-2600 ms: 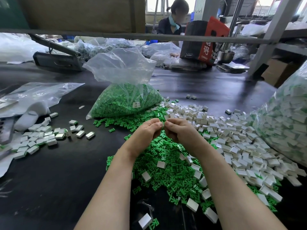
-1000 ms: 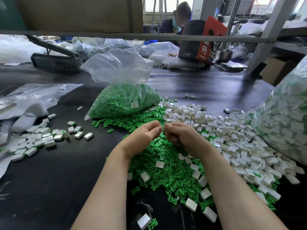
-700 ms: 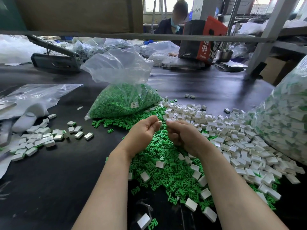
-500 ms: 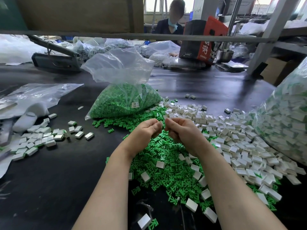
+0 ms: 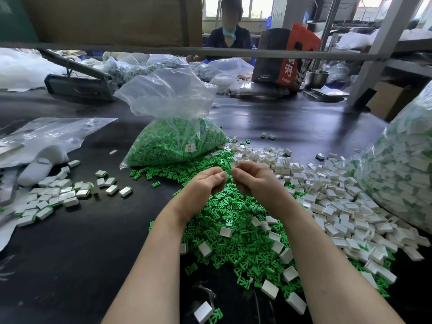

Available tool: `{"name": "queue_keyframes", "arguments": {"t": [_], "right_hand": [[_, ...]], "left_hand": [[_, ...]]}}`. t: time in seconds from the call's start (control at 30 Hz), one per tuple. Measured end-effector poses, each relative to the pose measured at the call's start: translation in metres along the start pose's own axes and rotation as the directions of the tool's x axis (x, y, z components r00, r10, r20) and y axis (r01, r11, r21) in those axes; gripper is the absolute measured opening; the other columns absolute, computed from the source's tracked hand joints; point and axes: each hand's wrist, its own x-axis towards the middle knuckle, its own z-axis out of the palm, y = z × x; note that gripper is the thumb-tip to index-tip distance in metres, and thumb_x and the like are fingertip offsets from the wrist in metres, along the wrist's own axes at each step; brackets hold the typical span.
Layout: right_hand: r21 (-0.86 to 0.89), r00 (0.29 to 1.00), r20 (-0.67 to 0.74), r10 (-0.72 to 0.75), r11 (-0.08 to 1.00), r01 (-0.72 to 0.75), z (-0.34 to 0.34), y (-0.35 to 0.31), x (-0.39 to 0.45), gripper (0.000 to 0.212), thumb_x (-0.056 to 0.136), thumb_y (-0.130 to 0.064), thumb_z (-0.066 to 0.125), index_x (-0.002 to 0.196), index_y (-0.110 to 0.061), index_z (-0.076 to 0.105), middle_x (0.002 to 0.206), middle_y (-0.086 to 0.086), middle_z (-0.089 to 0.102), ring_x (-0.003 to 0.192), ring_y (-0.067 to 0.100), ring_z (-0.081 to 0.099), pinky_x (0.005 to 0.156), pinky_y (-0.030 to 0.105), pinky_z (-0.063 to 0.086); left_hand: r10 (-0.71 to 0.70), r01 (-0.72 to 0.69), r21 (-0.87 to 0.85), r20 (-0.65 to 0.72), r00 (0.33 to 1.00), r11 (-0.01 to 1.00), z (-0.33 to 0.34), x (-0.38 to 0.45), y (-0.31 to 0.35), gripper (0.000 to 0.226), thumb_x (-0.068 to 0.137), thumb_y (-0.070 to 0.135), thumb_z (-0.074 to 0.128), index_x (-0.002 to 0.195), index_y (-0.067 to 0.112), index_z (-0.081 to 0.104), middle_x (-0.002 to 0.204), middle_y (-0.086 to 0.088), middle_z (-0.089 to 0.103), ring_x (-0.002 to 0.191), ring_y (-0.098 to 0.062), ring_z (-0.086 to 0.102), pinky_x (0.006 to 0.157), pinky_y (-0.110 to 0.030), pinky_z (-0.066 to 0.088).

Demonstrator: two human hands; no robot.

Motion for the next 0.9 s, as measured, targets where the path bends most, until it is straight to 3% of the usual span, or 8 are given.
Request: {"name": "queue_keyframes", "arguments": {"t": [0.17,0.3,0.37,0.57,0.77,0.9], "right_hand": [[-0.016,0.998,0.057,0.011,1.000,-0.010,-0.0033,0.0012,0.0004,0.019,0.099,-0.014,0.054,0.082,-0.007,0.059,0.064,0.002,0.046,0.059,0.015,0.039,0.057,0.029,0.032],[-0.039,0.985,0.168,0.038,0.999,-0.032,-0.0077,0.0006,-0.0008,0.022,0.100,-0.013,0.053,0.079,-0.010,0.058,0.061,-0.006,0.045,0.055,0.007,0.039,0.052,0.018,0.033],[-0.021,0.981,0.186,0.060,0.998,-0.057,-0.0070,0.0005,-0.0011,0.022,0.100,-0.014,0.053,0.079,-0.013,0.059,0.061,-0.008,0.047,0.054,0.005,0.040,0.052,0.017,0.035],[0.006,0.968,0.225,0.107,0.994,-0.112,-0.0031,0.0001,-0.0030,0.034,0.103,-0.023,0.047,0.072,-0.014,0.059,0.053,-0.007,0.047,0.047,0.008,0.036,0.046,0.018,0.030],[0.064,0.964,0.245,0.104,0.990,-0.123,-0.0051,0.0046,-0.0045,0.027,0.102,-0.019,0.049,0.077,-0.013,0.058,0.059,-0.009,0.048,0.050,0.004,0.036,0.047,0.013,0.030],[0.119,0.952,0.285,0.110,0.982,-0.149,-0.0071,0.0070,-0.0060,0.030,0.101,-0.018,0.049,0.074,-0.019,0.062,0.060,-0.011,0.048,0.049,0.002,0.034,0.045,0.011,0.030]], "left_hand": [[0.002,-0.001,-0.024,0.013,1.000,1.000,-0.0025,0.0016,-0.0030,0.028,0.103,0.011,0.040,0.076,0.016,0.046,0.070,0.001,0.037,0.071,-0.015,0.035,0.073,-0.030,0.030],[-0.003,0.005,-0.044,0.055,0.998,0.999,-0.0024,0.0015,-0.0047,0.032,0.102,0.007,0.040,0.074,0.017,0.050,0.058,0.019,0.048,0.057,0.004,0.045,0.062,-0.009,0.036],[-0.023,0.027,-0.062,0.054,0.998,0.998,-0.0016,0.0012,-0.0036,0.031,0.102,0.007,0.041,0.075,0.018,0.052,0.057,0.020,0.051,0.056,0.008,0.048,0.060,-0.005,0.038],[-0.033,0.034,-0.023,0.059,0.998,0.999,-0.0048,0.0011,0.0001,0.028,0.102,0.009,0.041,0.076,0.017,0.046,0.067,0.006,0.040,0.059,-0.002,0.037,0.059,-0.012,0.033],[-0.054,0.050,0.043,0.108,0.993,0.998,-0.0035,0.0001,0.0020,0.032,0.103,0.009,0.038,0.073,0.017,0.046,0.066,0.004,0.036,0.056,-0.002,0.034,0.057,-0.014,0.032],[-0.095,0.089,0.046,0.143,0.985,0.995,-0.0025,0.0016,0.0008,0.019,0.103,0.012,0.040,0.087,0.012,0.050,0.070,0.004,0.038,0.061,-0.004,0.036,0.059,-0.013,0.034]]}}
